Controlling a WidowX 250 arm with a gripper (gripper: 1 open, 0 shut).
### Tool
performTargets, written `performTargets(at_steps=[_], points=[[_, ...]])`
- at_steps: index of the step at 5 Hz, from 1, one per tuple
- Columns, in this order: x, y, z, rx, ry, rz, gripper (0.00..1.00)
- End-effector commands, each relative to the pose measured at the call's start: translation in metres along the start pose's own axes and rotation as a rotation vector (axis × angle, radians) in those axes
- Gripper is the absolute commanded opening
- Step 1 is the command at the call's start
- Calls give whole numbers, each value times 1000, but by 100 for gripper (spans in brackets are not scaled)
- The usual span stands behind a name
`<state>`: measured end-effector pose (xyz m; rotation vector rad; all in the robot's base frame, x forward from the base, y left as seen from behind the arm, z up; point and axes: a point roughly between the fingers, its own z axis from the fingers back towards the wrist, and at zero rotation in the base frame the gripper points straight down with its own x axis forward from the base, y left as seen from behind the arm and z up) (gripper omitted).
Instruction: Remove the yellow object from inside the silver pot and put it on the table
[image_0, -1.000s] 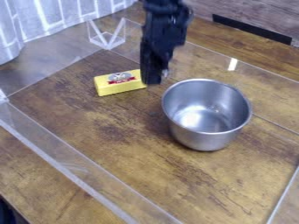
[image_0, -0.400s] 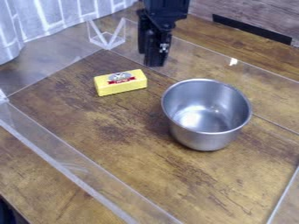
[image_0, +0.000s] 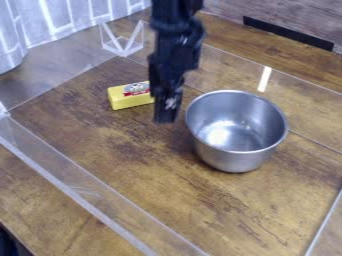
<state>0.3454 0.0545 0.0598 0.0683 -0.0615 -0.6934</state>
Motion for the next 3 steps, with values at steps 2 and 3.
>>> performTargets(at_steps=[2, 3], points=[[-3, 4, 11, 66, -6, -2, 0], [-2, -4, 12, 66, -1, -50, 0]])
